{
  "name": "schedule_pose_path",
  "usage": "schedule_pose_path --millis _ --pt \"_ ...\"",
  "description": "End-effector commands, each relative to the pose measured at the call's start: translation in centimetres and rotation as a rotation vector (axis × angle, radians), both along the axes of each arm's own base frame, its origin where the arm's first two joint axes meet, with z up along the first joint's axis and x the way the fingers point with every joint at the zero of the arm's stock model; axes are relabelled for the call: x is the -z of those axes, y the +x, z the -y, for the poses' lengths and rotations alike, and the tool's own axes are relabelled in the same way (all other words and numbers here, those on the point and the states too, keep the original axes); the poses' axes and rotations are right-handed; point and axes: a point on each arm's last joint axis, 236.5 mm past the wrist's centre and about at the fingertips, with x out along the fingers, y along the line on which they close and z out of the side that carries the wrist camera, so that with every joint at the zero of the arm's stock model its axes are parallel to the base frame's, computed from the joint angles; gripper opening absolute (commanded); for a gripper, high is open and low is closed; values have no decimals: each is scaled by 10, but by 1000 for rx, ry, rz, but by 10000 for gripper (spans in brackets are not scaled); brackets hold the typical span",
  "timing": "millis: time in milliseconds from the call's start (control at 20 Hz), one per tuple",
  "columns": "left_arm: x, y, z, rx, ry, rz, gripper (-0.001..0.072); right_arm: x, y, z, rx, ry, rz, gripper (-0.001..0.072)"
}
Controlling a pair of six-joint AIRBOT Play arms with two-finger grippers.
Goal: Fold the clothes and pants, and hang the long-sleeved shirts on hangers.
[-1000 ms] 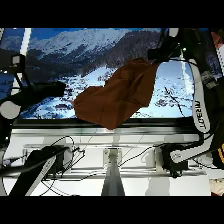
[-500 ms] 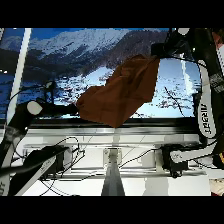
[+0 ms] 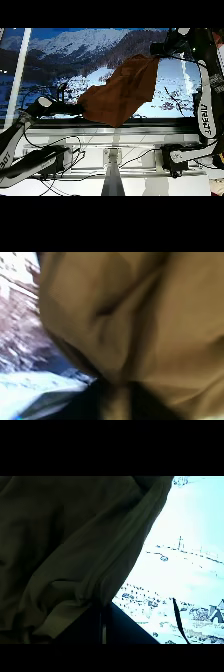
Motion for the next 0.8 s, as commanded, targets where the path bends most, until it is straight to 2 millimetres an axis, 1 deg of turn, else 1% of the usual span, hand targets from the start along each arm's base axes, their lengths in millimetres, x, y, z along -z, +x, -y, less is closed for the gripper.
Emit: schedule_pose_path --millis 0,50,100,150,200,250,300,350,400,450,500,550,600,650,750 --pt "-12 30 -1 16 8 98 14 -6 6 -2 -3 8 38 12" --pt "-28 49 -2 12 8 150 14 -13 10 -3 -4 14 66 12" --pt "-47 72 -7 6 16 213 14 -23 14 -4 -5 21 105 12" --pt "-74 99 -14 -6 28 295 14 -36 17 -3 -5 23 148 12" --pt "-106 125 -23 -33 29 381 14 -49 20 -1 -6 22 192 12" --pt "-147 150 -35 -65 35 485 14 -64 21 1 -22 10 241 12" --pt "-188 170 -48 -97 42 582 14 -80 20 3 -40 0 285 12" --pt "-235 184 -63 -128 54 687 14 -94 17 3 -57 -1 323 12" --pt "-276 192 -76 -154 67 779 14 -112 12 3 -69 4 363 12" --pt "-317 194 -88 -180 83 868 13 -130 6 0 -74 30 406 12" --pt "-353 191 -99 -203 98 945 14 -149 0 -2 -77 50 452 12" --pt "-381 185 -107 -222 113 1008 14 -171 -8 -5 -82 79 507 12" --pt "-407 176 -115 -245 129 1069 14 -191 -17 -9 -89 113 555 11" --pt "-426 166 -120 -265 145 1119 14 -207 -28 -14 -98 146 585 12" --pt "-452 143 -126 -274 192 1189 14 -229 -53 -23 -121 213 610 12"
